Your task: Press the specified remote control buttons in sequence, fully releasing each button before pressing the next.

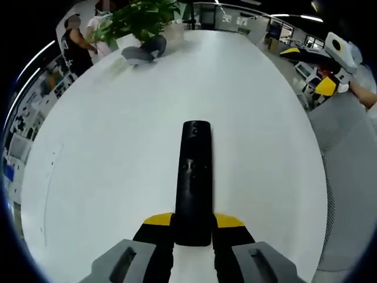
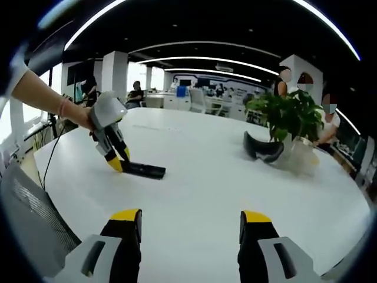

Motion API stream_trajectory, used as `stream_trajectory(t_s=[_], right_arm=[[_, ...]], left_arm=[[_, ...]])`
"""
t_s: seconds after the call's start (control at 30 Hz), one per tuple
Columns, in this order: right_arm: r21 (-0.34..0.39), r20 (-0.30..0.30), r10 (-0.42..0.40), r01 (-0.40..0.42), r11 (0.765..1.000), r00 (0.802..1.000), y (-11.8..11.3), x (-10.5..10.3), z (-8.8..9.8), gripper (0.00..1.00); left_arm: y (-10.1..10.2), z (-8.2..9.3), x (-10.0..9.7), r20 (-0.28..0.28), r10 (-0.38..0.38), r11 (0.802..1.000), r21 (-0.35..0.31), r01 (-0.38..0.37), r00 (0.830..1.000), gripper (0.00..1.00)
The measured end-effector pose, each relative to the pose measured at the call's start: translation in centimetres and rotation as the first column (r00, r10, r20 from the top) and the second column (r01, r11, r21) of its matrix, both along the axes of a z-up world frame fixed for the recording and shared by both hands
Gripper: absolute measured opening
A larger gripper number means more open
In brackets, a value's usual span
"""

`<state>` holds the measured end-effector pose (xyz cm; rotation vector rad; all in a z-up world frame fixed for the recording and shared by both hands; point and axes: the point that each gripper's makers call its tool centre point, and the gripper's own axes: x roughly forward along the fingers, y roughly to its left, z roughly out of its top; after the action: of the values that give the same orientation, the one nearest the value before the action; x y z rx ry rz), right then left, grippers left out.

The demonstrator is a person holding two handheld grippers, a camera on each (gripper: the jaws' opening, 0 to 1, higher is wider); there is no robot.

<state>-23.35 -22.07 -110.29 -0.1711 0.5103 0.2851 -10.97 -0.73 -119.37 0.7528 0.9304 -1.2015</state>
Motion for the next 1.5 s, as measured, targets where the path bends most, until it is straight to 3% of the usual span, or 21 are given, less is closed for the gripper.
stream_trajectory(t_s=[0.23,0.6,0.9,1.27,1.5], right_arm=[[-0.014,-0.025,0.012,-0.012,1.000,1.000,0.1,-0.2,-0.5,0.66],[-0.011,-0.016,0.030,-0.030,0.999,0.999,0.5,-0.2,-0.2,0.64],[0.035,0.020,-0.027,0.026,0.999,0.999,-0.5,0.0,0.5,0.62],[0.011,0.027,0.012,-0.013,1.000,1.000,0.2,0.0,0.6,0.58],[0.018,0.034,0.008,-0.009,1.000,0.999,0.2,0.0,0.7,0.57]], left_arm=[[0.2,0.0,-0.9,0.000,0.022,1.000,-0.007,-0.022,1.000,0.24],[0.7,0.1,-3.1,0.005,0.030,0.999,-0.035,-0.030,1.000,0.24],[0.9,0.0,-4.8,0.000,0.001,1.000,0.018,-0.001,1.000,0.24],[1.1,0.0,-5.9,0.000,0.007,1.000,-0.007,-0.007,1.000,0.24],[1.2,0.0,-7.1,0.000,-0.037,0.999,0.004,0.037,0.999,0.24]])
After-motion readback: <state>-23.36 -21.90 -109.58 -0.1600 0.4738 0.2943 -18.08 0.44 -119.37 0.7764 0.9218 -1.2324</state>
